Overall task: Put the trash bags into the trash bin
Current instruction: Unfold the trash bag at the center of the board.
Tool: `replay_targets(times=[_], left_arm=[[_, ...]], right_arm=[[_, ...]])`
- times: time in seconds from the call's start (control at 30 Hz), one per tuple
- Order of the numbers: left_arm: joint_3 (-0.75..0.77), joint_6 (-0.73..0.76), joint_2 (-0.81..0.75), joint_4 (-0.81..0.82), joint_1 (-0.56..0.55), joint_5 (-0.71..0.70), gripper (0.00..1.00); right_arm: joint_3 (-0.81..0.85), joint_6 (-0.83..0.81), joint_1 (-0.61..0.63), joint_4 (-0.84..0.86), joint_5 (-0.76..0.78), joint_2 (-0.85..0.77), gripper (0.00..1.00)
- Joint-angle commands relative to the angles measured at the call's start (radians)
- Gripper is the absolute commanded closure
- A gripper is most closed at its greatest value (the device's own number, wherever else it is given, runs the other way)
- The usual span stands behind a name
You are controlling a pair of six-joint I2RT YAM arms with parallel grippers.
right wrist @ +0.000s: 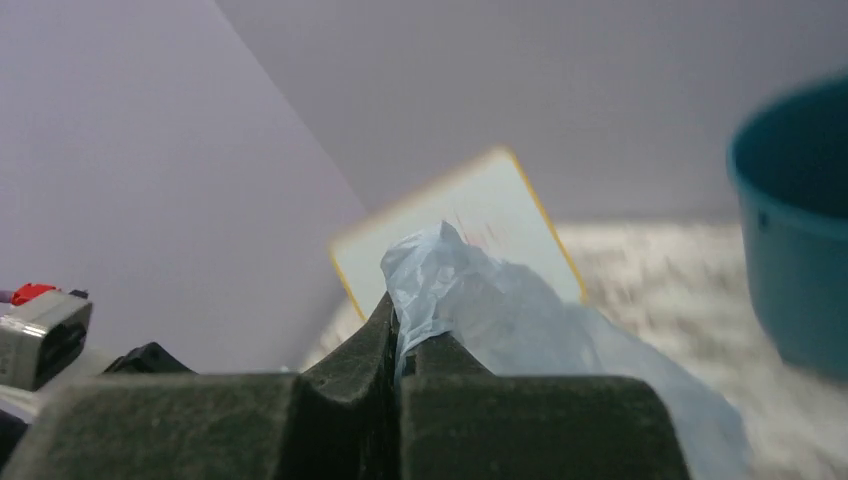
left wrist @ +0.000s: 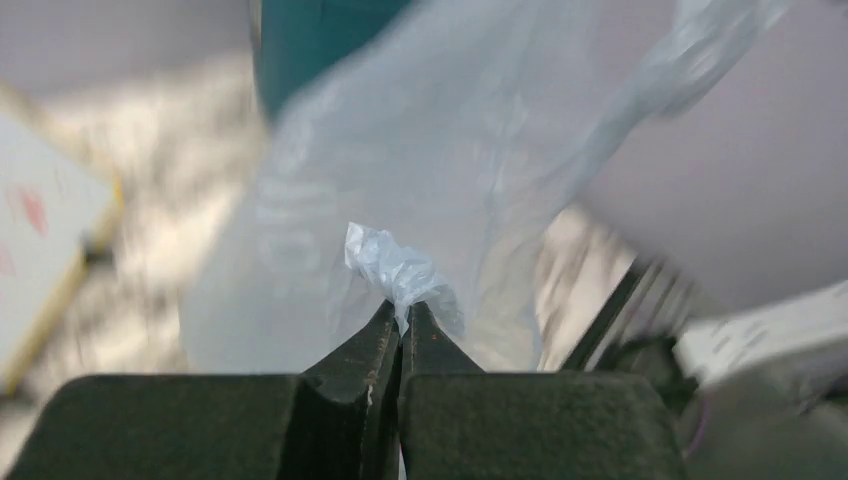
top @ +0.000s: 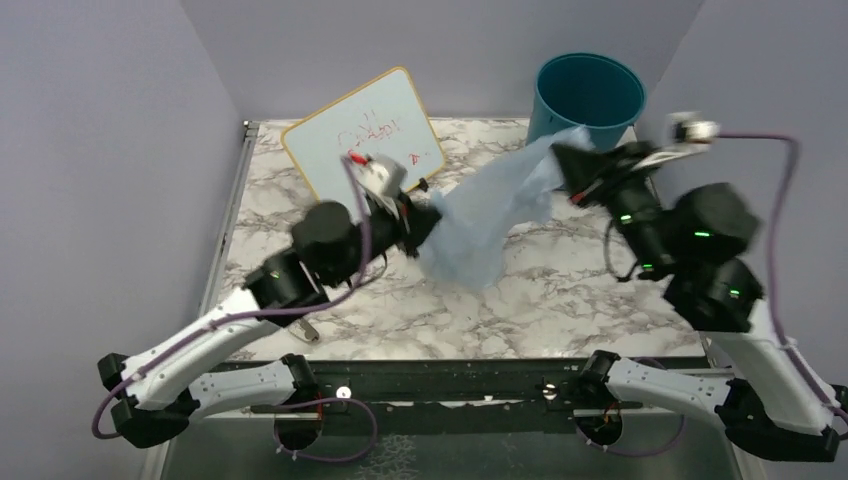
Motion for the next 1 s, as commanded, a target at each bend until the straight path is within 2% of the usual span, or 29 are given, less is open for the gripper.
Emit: replay_targets(times=[0.0,0.07,0.13,0.2,0.23,0.3,0.37,0.4,0.5,0.57,0.63,0.7,0.77,0.83,0.9,0.97], left_arm=[[0.538,0.276,0.011,0.020,-0.001,0.037,0.97],[0.399,0.269,-0.079,0.140,-0.001,0.051,0.93],[0.150,0.208,-0.190,0.240,-0.001,0.024,0.92],[-0.107,0.075,-0.263,0.246,-0.001,0.014,0.92],[-0.235,-0.045,-0.278,0.239,-0.001,0.026,0.93],[-0.537,-0.252,-0.279,0.319,-0.002,0.139,0.95],[-0.731,-0.417,-0.257,0.460,-0.007,0.233,0.95],[-0.752,-0.424,-0.253,0.471,-0.008,0.243,0.95],[-0.561,-0.262,-0.276,0.288,-0.008,0.132,0.94],[-0.335,-0.095,-0.242,0.181,-0.008,0.028,0.93],[-0.049,0.053,-0.164,0.055,-0.008,-0.053,0.93],[0.223,0.155,-0.088,-0.059,-0.008,-0.061,0.93],[0.363,0.203,-0.077,-0.036,-0.008,-0.006,0.90],[0.315,0.210,-0.132,0.068,-0.008,0.036,0.86],[0.145,0.172,-0.209,0.144,-0.008,0.028,0.85],[-0.064,0.050,-0.260,0.119,-0.008,0.008,0.86]], right_arm=[[0.220,-0.260,0.001,0.190,-0.055,-0.043,0.99],[0.033,-0.258,0.001,0.293,-0.055,-0.143,0.99],[-0.183,-0.162,0.000,0.258,0.024,-0.213,0.99],[-0.387,0.015,0.001,0.097,0.071,-0.215,0.99],[-0.484,0.167,0.001,-0.011,0.082,-0.195,0.99],[-0.647,0.458,0.001,-0.148,0.028,-0.155,0.99],[-0.762,0.490,0.001,-0.080,-0.079,-0.163,0.99],[-0.767,0.485,0.000,-0.065,-0.081,-0.182,1.00],[-0.614,0.295,0.001,0.040,0.000,-0.231,0.99],[-0.424,0.086,0.002,0.128,0.027,-0.183,1.00],[-0.171,-0.054,0.001,0.121,0.051,-0.090,1.00],[0.075,-0.135,0.002,0.066,0.037,-0.015,0.99],[0.147,-0.180,0.001,0.111,-0.029,-0.027,0.99],[-0.004,-0.195,0.001,0.262,-0.098,-0.121,0.99],[-0.227,-0.147,0.001,0.345,-0.096,-0.218,0.99],[-0.389,-0.013,0.000,0.193,-0.032,-0.246,0.99]])
